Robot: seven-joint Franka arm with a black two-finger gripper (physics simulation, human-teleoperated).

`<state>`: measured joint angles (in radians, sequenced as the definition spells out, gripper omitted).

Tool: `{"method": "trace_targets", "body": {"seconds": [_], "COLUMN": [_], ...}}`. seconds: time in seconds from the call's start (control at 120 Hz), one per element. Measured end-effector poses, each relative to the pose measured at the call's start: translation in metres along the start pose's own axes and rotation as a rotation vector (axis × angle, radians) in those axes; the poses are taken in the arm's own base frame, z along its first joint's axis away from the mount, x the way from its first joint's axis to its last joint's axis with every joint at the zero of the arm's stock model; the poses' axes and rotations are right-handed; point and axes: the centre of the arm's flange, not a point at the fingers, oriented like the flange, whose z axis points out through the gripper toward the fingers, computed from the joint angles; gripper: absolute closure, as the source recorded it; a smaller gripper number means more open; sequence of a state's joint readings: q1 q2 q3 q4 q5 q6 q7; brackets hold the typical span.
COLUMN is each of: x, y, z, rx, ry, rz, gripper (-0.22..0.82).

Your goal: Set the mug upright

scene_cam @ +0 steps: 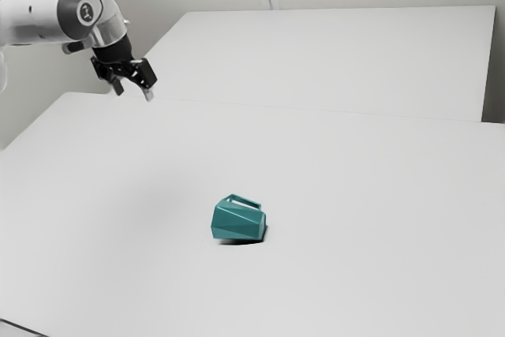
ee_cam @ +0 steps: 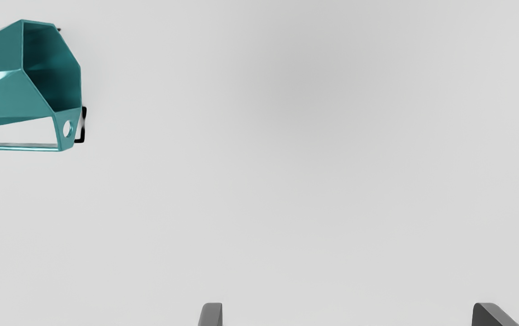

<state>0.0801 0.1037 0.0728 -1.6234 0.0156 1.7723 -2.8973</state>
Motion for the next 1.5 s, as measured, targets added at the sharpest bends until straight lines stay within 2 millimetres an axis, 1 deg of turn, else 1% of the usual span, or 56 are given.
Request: {"method": "trace_targets", "body": {"seconds": [0.033, 0.1, 0.133, 0.217, 0.367, 0.458, 0.533, 0.608, 0.7, 0.808, 0.842, 0.933, 1.025, 1.133, 1.275, 1.367, 1.5], "x": [0.002, 0.012, 0.016, 0.026, 0.036, 0.035, 0.038, 0.043, 0.042, 0.048, 0.051, 0.058, 0.068, 0.075, 0.077, 0.077, 0.087], "y": [0.0, 0.004, 0.002, -0.004, -0.011, -0.014, -0.022, -0.031, -0.04, -0.044, -0.047, -0.055, -0.067, -0.078, -0.088, -0.095, -0.101], "z": [-0.001, -0.004, 0.0, 0.031, 0.079, 0.113, 0.141, 0.158, 0.178, 0.21, 0.217, 0.226, 0.221, 0.223, 0.224, 0.221, 0.223], "rx": [0.012, 0.039, 0.062, 0.17, 0.336, 0.408, 0.471, 0.52, 0.564, 0.614, 0.623, 0.638, 0.64, 0.641, 0.638, 0.634, 0.635], "ry": [-0.009, -0.02, -0.018, 0.019, 0.077, 0.124, 0.167, 0.202, 0.239, 0.297, 0.312, 0.339, 0.347, 0.363, 0.37, 0.368, 0.38], "rz": [-0.006, -0.024, -0.031, -0.065, -0.136, -0.173, -0.201, -0.219, -0.23, -0.258, -0.263, -0.264, -0.25, -0.24, -0.224, -0.211, -0.21], "gripper": [0.0, 0.0, 0.0, 0.0, 0.0, 0.0, 0.0, 0.0, 0.0, 0.0, 0.0, 0.0, 0.0, 0.0, 0.0, 0.0, 0.0]}}
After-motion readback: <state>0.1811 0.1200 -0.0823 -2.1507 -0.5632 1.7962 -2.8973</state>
